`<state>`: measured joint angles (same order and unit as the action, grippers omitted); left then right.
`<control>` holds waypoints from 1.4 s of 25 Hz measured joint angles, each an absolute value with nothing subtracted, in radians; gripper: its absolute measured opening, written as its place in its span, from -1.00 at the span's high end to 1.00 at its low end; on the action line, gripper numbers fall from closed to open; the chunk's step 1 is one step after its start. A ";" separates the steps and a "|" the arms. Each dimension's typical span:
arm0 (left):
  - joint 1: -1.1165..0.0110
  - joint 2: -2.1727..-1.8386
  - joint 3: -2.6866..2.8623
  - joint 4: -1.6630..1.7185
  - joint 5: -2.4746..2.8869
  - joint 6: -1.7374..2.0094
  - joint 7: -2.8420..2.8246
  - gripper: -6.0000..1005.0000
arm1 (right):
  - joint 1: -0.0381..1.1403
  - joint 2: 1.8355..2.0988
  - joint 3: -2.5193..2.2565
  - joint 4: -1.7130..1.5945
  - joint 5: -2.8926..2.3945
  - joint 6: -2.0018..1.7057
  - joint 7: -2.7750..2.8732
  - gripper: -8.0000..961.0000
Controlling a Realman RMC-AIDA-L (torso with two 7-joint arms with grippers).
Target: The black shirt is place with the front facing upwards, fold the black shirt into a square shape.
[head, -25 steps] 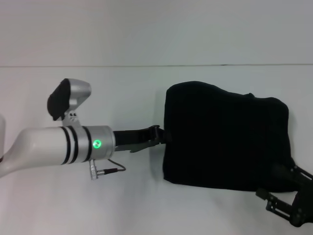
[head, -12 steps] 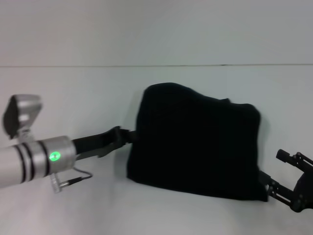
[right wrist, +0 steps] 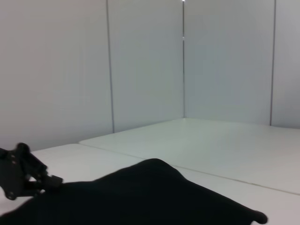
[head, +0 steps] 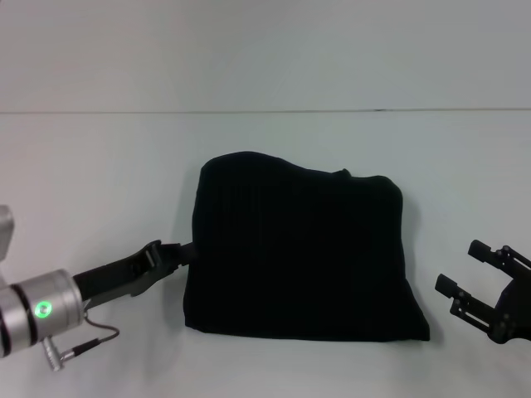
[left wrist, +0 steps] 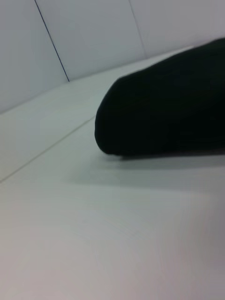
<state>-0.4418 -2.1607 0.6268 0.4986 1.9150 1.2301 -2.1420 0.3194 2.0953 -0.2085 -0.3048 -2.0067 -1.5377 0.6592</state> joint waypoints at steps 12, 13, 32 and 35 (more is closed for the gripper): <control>-0.418 -2.164 0.575 0.488 1.917 1.308 -2.057 0.83 | 0.325 2.095 -0.209 -0.276 -1.989 -1.519 0.628 -0.62; -0.419 -2.164 0.576 0.486 1.917 1.309 -2.057 0.83 | 0.325 2.095 -0.209 -0.275 -1.989 -1.519 0.628 -0.62; -0.343 -2.169 0.526 0.676 1.913 1.505 -1.360 0.03 | 0.335 2.095 -0.218 -0.268 -1.994 -1.544 0.607 -0.62; -0.336 -2.169 0.522 0.675 1.915 1.545 -1.152 -0.23 | 0.337 2.096 -0.227 -0.268 -1.996 -1.557 0.598 -0.62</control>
<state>-0.3361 -2.1692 0.5218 0.6747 1.9146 1.5453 -1.1522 0.3374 2.0955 -0.2271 -0.2677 -1.9964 -1.5569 0.5981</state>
